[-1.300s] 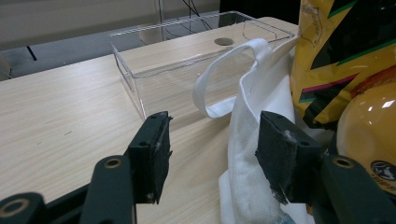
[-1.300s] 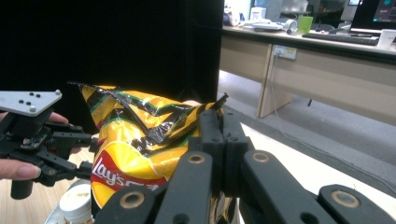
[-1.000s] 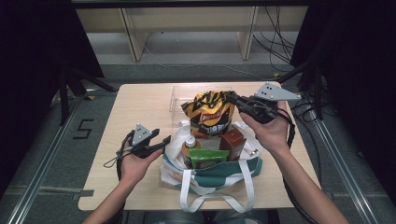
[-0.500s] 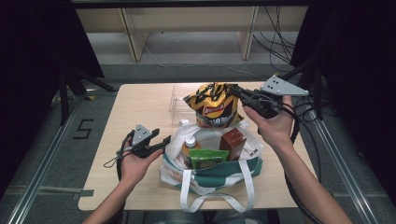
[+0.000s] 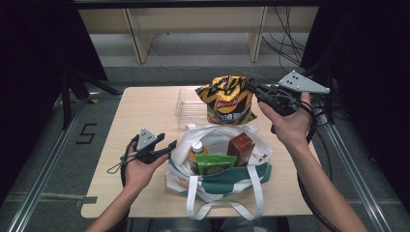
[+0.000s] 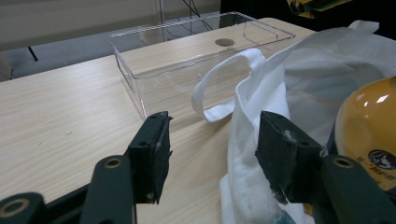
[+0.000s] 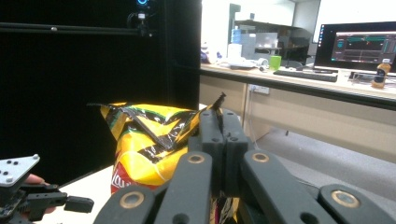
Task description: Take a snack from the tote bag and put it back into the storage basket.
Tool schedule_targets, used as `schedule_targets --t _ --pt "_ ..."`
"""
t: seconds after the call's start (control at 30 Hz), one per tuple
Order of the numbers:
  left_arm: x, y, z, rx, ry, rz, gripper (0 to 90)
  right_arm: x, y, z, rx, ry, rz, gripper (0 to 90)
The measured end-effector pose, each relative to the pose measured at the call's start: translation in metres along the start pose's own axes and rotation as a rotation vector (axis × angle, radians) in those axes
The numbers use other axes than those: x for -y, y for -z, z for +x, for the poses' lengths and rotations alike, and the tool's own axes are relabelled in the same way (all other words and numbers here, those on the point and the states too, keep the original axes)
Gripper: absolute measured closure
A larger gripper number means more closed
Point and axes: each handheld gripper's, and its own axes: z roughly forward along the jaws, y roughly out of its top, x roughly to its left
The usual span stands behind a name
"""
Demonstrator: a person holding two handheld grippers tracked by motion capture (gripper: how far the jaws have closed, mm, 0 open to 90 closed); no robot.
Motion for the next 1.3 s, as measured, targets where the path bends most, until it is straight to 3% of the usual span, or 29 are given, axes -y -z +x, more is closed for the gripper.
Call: schedule_targets --t 0.13,0.4,0.5,0.53,0.87,1.03,1.07,1.1,1.23,1.3 --pt "0.0 0.0 0.001 0.008 -0.003 -0.012 43.9 -0.001 0.0 -0.002 0.015 -0.016 0.006 90.0" --pt "0.0 0.001 0.0 -0.001 0.005 -0.007 43.8 -0.009 -0.001 -0.009 0.04 -0.002 -0.029 90.0" --pt "0.0 0.001 0.0 -0.003 0.007 -0.006 43.8 -0.011 0.0 -0.01 0.048 -0.028 -0.018 90.0" --pt "0.0 0.001 0.0 -0.003 0.009 -0.006 43.9 -0.011 -0.001 -0.011 0.055 -0.011 -0.023 90.0" --pt "0.0 0.001 0.0 -0.008 0.008 -0.008 43.8 -0.004 -0.007 -0.019 0.072 -0.039 -0.004 90.0" --pt "-0.001 0.002 0.001 -0.009 0.009 -0.008 43.8 -0.001 -0.01 -0.021 0.111 -0.056 -0.004 90.0" --pt "-0.001 0.002 0.001 -0.009 0.003 -0.008 43.8 0.0 -0.011 -0.024 0.113 -0.03 -0.01 90.0" --pt "-0.001 0.002 0.001 -0.009 0.011 -0.009 43.8 0.0 -0.01 -0.023 0.115 -0.052 0.002 90.0" --pt "-0.001 0.001 0.001 -0.004 0.01 -0.019 43.8 0.002 -0.015 -0.027 0.121 -0.033 -0.005 90.0" --pt "-0.001 0.002 0.001 -0.012 0.019 -0.009 43.8 0.003 -0.017 -0.028 0.117 -0.055 0.008 90.0"
